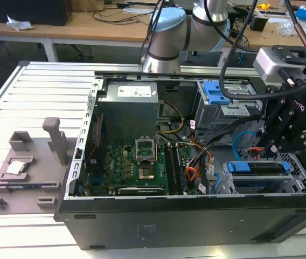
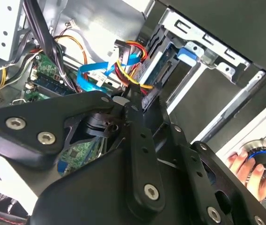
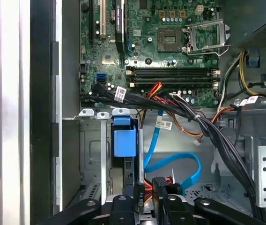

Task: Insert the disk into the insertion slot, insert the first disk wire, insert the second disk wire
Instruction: 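Insert the first disk wire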

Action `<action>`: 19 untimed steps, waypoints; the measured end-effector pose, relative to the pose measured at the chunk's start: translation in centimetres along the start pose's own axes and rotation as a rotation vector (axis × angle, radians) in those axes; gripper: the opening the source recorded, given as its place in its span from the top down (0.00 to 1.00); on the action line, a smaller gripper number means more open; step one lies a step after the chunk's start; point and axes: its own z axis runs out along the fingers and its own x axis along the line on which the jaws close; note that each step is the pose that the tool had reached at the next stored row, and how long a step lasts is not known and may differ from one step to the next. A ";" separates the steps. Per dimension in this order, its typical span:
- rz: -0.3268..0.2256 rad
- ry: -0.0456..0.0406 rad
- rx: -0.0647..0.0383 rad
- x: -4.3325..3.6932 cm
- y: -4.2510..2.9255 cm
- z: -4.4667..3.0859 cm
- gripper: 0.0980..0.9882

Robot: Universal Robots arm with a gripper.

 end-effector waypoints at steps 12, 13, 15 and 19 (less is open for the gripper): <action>0.000 0.0000 0.000 0.00 -0.12 0.07 0.93; 0.000 0.0000 0.000 0.00 -0.12 0.07 0.93; 0.000 -0.0001 0.000 0.09 -0.13 0.08 0.93; 0.000 0.0000 0.000 0.90 -0.44 0.31 0.93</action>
